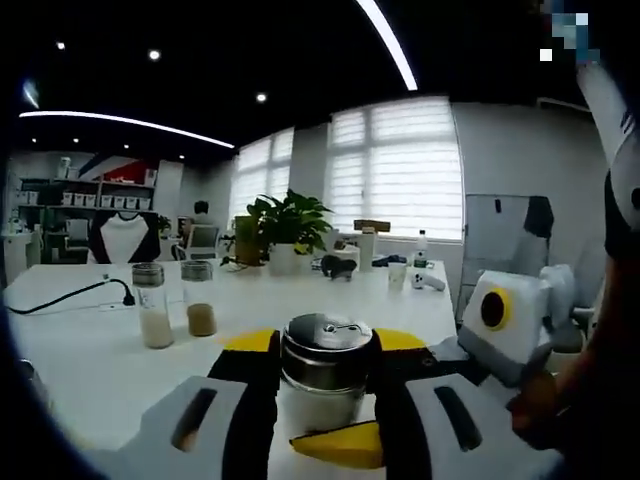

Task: Rotate the seasoning bottle until the label or dispensing opening points toward the visible target arrow and the bottle remains upright within the marked orientation range

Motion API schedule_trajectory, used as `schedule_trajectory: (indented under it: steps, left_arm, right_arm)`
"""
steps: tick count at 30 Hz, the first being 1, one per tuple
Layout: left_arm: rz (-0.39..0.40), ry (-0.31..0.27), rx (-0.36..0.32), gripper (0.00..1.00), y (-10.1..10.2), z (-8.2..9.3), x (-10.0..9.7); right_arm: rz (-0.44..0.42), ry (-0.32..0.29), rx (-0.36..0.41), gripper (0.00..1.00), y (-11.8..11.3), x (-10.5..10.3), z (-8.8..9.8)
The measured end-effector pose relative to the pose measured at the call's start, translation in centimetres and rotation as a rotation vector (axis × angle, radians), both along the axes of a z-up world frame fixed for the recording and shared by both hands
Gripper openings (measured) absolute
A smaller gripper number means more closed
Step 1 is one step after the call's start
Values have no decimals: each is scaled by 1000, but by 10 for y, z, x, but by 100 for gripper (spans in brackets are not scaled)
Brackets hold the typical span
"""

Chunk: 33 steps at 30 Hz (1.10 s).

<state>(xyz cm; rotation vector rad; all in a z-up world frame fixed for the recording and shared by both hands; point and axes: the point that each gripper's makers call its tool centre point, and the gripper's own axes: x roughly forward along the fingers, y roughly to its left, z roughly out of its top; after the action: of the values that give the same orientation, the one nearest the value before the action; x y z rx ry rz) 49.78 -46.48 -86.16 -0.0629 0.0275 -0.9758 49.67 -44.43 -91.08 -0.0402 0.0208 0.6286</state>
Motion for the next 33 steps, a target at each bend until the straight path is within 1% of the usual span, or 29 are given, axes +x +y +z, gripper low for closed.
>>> schedule_trajectory:
  steps: [4, 5, 6, 8, 12, 18, 24, 27, 33]
  left_arm:
    - [-35, 10, -22, 37, 2, 4, -1]
    - [-46, 20, -37, 37, 3, 6, -2]
    - [-67, 18, -36, 37, 2, 7, -5]
    - [-81, 9, -27, 37, 2, 9, -7]
    - [-116, -17, 24, 37, 1, 6, -11]
    - [-122, -31, 39, 37, 0, 6, -12]
    - [-142, -18, 23, 37, -5, 6, -15]
    - [-147, -24, 23, 37, -4, 6, -13]
    - [-150, -16, 37, 37, -2, 1, -8]
  right_arm:
    - [16, -1, 14, 36, 2, -1, 2]
    - [18, -4, 17, 37, 3, -2, 3]
    - [21, -5, 19, 37, 3, -2, 4]
    - [32, -5, 20, 37, 5, -4, 4]
    - [63, 9, 15, 36, 11, -6, 1]
    - [73, 4, 8, 34, 14, -7, 0]
    - [75, 2, 3, 34, 13, -8, 0]
    - [60, -1, 2, 33, 12, -7, 0]
    - [72, 22, 4, 32, 13, -6, -5]
